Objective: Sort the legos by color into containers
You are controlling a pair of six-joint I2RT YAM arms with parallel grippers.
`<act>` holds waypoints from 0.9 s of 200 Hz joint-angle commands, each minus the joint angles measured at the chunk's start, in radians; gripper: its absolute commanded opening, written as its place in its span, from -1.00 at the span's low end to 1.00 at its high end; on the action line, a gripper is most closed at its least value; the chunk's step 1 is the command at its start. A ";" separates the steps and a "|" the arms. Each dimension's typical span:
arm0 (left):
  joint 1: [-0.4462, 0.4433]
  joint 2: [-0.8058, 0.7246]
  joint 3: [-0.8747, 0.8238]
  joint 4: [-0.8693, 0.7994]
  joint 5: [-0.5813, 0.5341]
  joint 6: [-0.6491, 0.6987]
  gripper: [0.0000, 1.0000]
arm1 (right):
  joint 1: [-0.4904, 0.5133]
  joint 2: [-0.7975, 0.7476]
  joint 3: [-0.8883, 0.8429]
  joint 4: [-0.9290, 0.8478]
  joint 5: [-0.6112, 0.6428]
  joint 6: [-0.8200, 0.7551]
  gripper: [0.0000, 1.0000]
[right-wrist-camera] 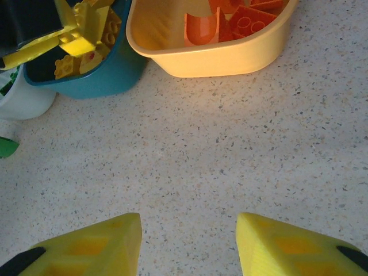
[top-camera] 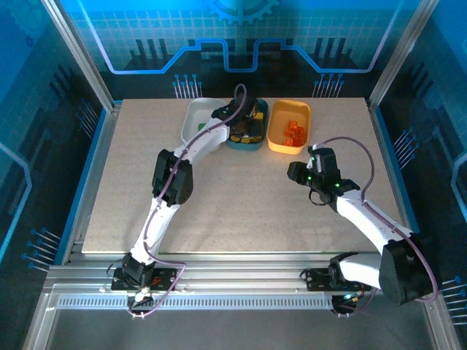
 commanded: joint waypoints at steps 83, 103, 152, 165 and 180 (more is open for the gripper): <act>0.059 -0.498 -0.535 0.121 0.022 0.069 0.95 | -0.002 0.012 -0.001 0.024 -0.008 0.003 0.07; 0.110 -0.630 -0.769 0.162 -0.005 0.057 0.95 | 0.008 0.022 0.003 0.027 -0.011 0.001 0.08; 0.172 -0.739 -1.029 0.153 -0.101 0.076 0.92 | 0.040 0.050 0.015 0.031 -0.004 -0.005 0.16; 0.186 -0.737 -1.063 0.158 -0.111 0.052 0.92 | 0.045 0.051 0.017 0.028 0.002 -0.009 0.18; 0.204 -0.723 -1.087 0.187 -0.127 0.053 0.90 | 0.046 0.050 0.018 0.027 0.005 -0.009 0.19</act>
